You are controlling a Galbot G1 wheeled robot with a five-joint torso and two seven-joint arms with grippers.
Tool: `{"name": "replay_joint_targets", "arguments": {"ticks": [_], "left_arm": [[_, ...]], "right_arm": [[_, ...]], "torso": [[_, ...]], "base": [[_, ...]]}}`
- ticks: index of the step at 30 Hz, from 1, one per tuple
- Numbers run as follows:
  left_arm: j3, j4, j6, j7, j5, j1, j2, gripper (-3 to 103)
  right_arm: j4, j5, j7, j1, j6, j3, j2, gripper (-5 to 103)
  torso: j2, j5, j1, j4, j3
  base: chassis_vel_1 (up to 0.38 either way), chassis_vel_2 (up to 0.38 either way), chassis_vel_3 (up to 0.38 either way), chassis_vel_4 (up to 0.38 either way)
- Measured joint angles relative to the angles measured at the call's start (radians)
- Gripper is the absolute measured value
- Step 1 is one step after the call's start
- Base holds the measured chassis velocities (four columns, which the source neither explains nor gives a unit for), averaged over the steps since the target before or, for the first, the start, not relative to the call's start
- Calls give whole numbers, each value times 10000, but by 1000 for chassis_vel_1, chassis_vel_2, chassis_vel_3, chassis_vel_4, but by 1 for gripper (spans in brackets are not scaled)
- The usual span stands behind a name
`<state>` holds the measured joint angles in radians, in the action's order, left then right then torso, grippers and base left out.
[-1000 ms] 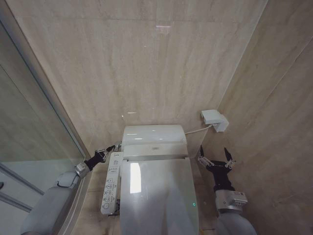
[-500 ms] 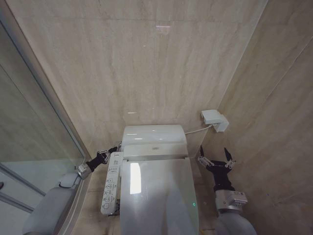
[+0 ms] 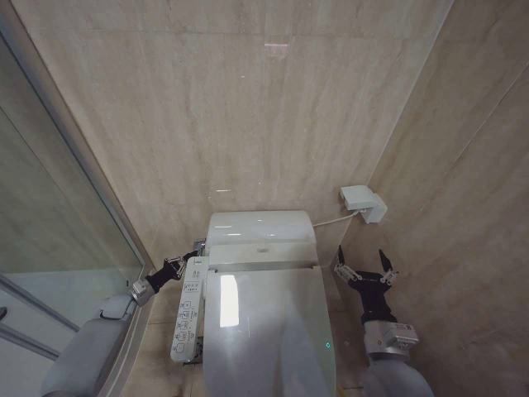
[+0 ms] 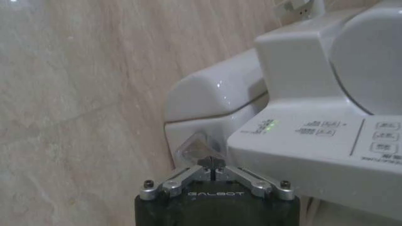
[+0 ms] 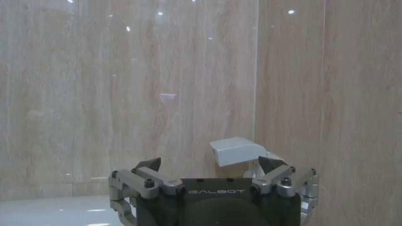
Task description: Open the toilet lid, clean the toilet bowl with a toilet brush, close the toilet lid, and flush.
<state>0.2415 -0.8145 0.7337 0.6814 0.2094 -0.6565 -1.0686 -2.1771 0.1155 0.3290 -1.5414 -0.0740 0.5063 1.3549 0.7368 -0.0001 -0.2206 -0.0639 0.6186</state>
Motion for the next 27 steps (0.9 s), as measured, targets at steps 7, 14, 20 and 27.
{"name": "replay_joint_targets", "arguments": {"ticks": [7,14,20,27], "left_arm": [[-58,275,29,7,-15,259,-196,0],[-69,306,26,-7,-18,278,-296,0],[-79,366,18,3,-24,287,-289,0],[-80,448,1,23,-27,317,-348,0]], "right_arm": [[0,0,0,0,0,0,0,100],[0,0,0,0,0,0,0,100],[1,0,0,0,0,0,0,100],[0,0,0,0,0,0,0,100]], "torso": [[0,2,0,3,0],[0,4,0,1,-1],[0,2,0,-1,0],[0,3,0,1,-1]], "base": [[0,0,0,0],[0,0,0,0],[0,0,0,0],[0,0,0,0]]}}
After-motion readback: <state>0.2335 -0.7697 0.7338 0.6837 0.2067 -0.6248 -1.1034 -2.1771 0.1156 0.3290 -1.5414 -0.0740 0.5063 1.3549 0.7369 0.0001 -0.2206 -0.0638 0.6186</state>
